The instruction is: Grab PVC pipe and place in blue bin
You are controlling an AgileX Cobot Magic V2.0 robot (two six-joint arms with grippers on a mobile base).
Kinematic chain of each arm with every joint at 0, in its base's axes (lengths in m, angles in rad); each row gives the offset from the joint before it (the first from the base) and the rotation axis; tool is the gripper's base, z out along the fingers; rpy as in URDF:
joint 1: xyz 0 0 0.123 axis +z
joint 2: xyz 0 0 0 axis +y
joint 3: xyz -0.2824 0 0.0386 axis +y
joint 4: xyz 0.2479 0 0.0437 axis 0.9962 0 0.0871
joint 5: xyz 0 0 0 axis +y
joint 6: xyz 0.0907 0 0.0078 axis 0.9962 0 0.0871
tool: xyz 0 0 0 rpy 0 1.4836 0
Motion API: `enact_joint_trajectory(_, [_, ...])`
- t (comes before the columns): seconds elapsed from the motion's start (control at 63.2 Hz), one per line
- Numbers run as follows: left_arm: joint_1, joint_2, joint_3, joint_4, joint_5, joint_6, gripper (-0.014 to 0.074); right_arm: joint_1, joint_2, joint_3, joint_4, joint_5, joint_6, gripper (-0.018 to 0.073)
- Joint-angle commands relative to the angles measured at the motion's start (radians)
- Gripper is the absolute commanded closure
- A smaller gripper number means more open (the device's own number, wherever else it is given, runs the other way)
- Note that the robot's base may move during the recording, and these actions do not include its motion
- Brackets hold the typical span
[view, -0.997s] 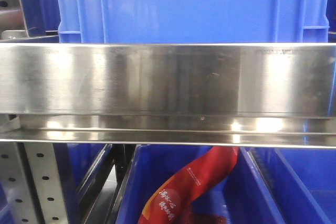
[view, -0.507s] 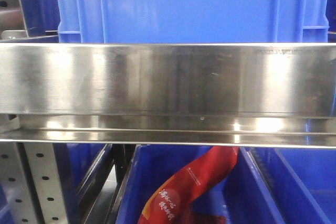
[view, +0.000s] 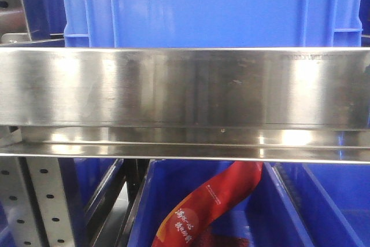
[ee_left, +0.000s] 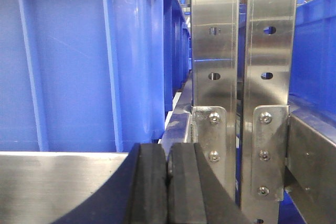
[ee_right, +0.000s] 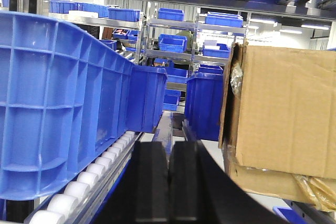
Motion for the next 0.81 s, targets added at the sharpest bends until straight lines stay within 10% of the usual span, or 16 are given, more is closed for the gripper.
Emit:
enact_joint_trajectory(0.0, [0.005,-0.005,-0.001,-0.004,-0.018,-0.008,0.0707,-0.005,-0.004,0.002,0.004,-0.032,0.001,0.0728])
enact_joint_trajectory(0.792, [0.005,-0.005,-0.001,-0.004,-0.018,-0.008,0.0707,-0.005,-0.004,0.002,0.004,-0.084,0.001,0.0728])
